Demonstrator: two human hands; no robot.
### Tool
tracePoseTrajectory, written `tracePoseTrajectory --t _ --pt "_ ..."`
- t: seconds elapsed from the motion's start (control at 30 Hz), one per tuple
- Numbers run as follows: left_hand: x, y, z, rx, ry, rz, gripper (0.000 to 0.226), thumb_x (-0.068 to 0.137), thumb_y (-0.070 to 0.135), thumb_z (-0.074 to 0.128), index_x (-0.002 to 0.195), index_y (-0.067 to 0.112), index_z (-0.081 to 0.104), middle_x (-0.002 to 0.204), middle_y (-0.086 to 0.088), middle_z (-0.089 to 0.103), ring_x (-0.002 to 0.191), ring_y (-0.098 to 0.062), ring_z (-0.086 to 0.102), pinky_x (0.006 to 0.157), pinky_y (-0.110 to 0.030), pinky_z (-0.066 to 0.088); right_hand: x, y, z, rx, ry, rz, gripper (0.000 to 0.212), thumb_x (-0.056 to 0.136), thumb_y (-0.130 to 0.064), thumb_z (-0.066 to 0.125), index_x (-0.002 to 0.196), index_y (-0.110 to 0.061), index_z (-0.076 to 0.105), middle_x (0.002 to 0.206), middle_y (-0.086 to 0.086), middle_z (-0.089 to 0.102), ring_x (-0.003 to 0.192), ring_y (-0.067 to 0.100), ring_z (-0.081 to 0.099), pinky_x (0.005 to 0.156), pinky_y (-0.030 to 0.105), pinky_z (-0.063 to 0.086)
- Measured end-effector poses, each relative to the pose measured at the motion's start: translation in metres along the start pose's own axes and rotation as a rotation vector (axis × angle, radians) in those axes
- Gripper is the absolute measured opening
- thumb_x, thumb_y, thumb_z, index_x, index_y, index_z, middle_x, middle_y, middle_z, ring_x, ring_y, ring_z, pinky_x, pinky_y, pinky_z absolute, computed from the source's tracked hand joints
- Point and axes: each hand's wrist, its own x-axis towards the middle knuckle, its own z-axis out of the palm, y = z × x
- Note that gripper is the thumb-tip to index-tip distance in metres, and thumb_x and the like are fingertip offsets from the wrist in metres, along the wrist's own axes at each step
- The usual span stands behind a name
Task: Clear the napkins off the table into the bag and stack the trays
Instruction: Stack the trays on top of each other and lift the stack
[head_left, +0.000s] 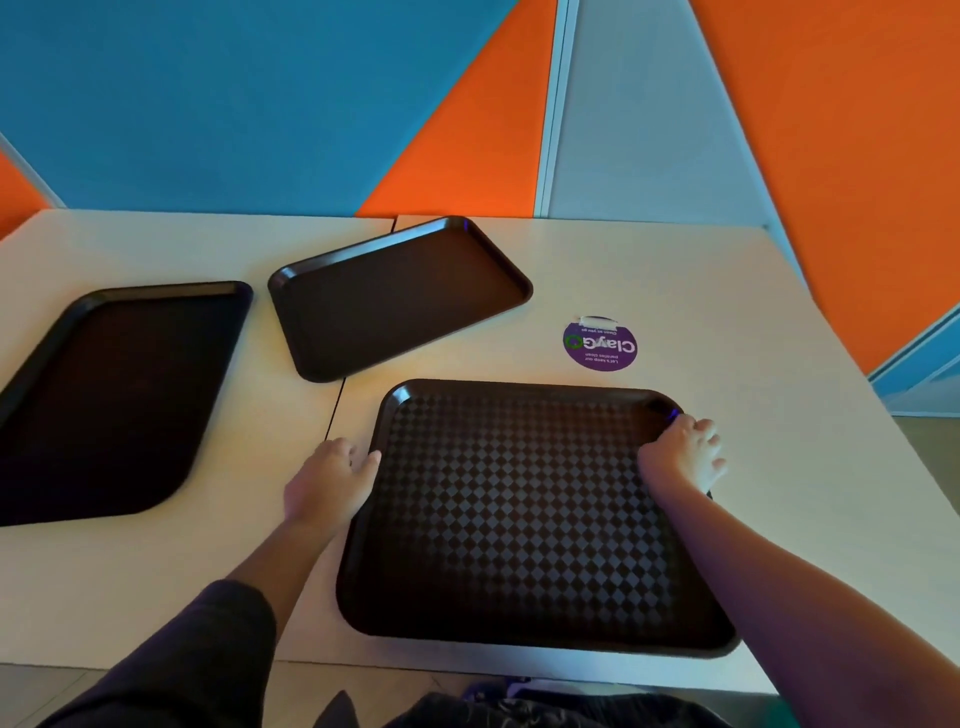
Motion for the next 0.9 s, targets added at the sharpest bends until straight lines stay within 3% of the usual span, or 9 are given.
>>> tracePoseTrajectory --t 0.13,0.47,0.9 --pt "0.024 0.015 -0.013 -0.072 0.037 -0.085 0.054 0.091 0.052 0.043 0.128 0.014 0.049 0.128 -0.006 0.056 0.116 -0.023 0.053 0.091 -0.040 0.044 0.016 -0.043 -0.011 0.024 -0.062 -0.245 0.047 0.081 -0.008 0.048 0.128 -0.005 0.041 0.130 0.015 0.040 0.122 0.032 0.037 0.103 0.046 0.032" --pt "0.077 0.044 -0.047 -0.293 0.228 -0.286 0.052 0.090 0.044 0.052 0.132 0.013 0.046 0.134 -0.012 0.051 0.119 -0.027 0.051 0.093 -0.040 0.044 0.065 -0.156 -0.031 0.151 -0.224 -0.582 0.045 0.090 -0.014 0.043 0.134 -0.006 0.037 0.137 0.020 0.037 0.127 0.037 0.034 0.103 0.045 0.033" --pt "0.162 0.017 -0.062 -0.270 0.254 -0.326 0.047 0.092 0.042 0.048 0.131 0.014 0.047 0.132 -0.011 0.049 0.120 -0.027 0.049 0.092 -0.039 0.044 0.099 -0.260 -0.004 0.221 -0.284 -0.608 0.042 0.091 -0.017 0.044 0.132 -0.008 0.042 0.128 0.017 0.043 0.115 0.034 0.046 0.091 0.040 0.045"
